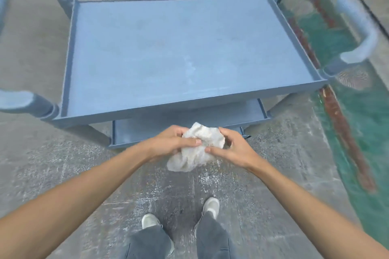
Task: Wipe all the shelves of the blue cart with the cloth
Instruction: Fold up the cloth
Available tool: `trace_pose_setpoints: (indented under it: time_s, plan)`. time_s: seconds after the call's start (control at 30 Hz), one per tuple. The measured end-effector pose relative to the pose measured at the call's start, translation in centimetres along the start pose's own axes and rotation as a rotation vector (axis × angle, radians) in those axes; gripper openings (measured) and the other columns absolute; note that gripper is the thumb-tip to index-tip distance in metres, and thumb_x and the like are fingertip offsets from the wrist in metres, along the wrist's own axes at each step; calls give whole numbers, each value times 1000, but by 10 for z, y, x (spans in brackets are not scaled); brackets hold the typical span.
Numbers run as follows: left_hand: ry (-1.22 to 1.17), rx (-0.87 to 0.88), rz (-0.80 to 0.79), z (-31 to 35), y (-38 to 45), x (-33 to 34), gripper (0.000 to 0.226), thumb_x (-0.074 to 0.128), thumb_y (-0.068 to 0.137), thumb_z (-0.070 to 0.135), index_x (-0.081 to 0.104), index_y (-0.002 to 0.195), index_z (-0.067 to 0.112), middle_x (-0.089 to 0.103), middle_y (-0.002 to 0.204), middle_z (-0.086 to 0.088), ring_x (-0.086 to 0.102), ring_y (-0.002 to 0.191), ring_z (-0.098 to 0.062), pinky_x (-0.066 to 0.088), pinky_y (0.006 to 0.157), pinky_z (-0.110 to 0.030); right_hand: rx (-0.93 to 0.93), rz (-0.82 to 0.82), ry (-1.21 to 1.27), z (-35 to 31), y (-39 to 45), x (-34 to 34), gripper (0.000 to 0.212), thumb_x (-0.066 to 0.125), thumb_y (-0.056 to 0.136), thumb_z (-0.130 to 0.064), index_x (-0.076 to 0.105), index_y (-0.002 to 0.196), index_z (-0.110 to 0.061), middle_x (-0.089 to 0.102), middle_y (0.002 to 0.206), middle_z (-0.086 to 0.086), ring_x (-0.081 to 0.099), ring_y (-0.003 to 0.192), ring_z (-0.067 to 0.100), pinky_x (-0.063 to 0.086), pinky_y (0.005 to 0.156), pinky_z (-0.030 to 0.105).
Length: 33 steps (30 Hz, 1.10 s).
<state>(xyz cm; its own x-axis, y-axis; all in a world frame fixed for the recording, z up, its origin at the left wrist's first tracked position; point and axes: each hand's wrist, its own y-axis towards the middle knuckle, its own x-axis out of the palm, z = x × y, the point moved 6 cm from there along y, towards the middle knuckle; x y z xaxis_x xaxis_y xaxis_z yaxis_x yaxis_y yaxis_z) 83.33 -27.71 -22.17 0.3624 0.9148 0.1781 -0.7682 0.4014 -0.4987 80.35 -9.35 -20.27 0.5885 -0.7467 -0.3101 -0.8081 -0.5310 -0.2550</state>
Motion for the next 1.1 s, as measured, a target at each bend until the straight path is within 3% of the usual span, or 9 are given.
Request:
trace_pose_setpoints:
  time_s: [0.07,0.2,0.27,0.37,0.53,0.67,0.8,1.0,1.1]
  plan:
    - [57,79,26,40,9,14,26,74,90,17,74,110,1,76,107,-18,73,98,-29,58,86,-38,-10,68,28,-15,-9,-28,26,80,90,-14,68,111,-7,74,102,11,72,91,28,58,78,43]
    - [97,217,107,111,37,49,23,70,94,16,72,111,1,75,109,-17,73,98,-25,58,87,-40,-41,193,128,-42,-25,-90,23,73,96,-12,61,116,-13,72,97,-14,70,89,2,55,71,19]
    - [106,290,124,142,55,73,22,64,98,16,69,115,3,75,108,-14,71,95,-19,59,83,-36,-59,271,173,-54,-31,-123,27,72,96,-18,59,120,-15,72,102,-18,71,95,4,57,75,23]
    - [201,397,74,185,84,111,23,60,100,25,67,118,11,74,110,-12,70,98,-18,57,86,-40,-112,360,184,-69,-35,-175,32,71,98,-24,61,127,-15,73,114,-4,72,106,14,59,85,31]
    - [247,521,80,237,123,152,26,60,98,40,64,119,24,73,111,-2,71,102,-18,58,87,-40,-145,533,142,-86,-31,-248,20,67,101,-25,72,114,-11,76,103,0,73,98,15,57,85,34]
    - [166,390,24,254,163,166,47,76,88,38,60,128,17,73,121,-3,70,113,-21,57,94,-37,-209,650,62,-103,-22,-304,17,65,102,-29,75,111,-18,77,103,-11,70,100,4,54,88,27]
    - [332,258,-94,264,201,169,38,77,87,35,70,118,13,76,115,-2,70,112,-19,52,100,-37,-213,707,0,-106,-3,-355,18,63,103,-36,75,106,-23,76,100,-14,70,98,4,54,87,28]
    - [270,310,-101,318,260,145,36,72,92,33,70,118,7,74,118,-12,70,109,-27,54,98,-40,-132,865,-28,-94,35,-437,20,64,102,-35,77,96,-22,77,92,-12,69,90,-1,52,81,29]
    - [329,357,-72,353,302,135,33,67,96,40,71,113,13,76,110,-8,73,96,-17,57,83,-32,-54,959,-15,-84,63,-479,22,65,101,-37,76,88,-22,76,86,-9,70,86,5,55,84,37]
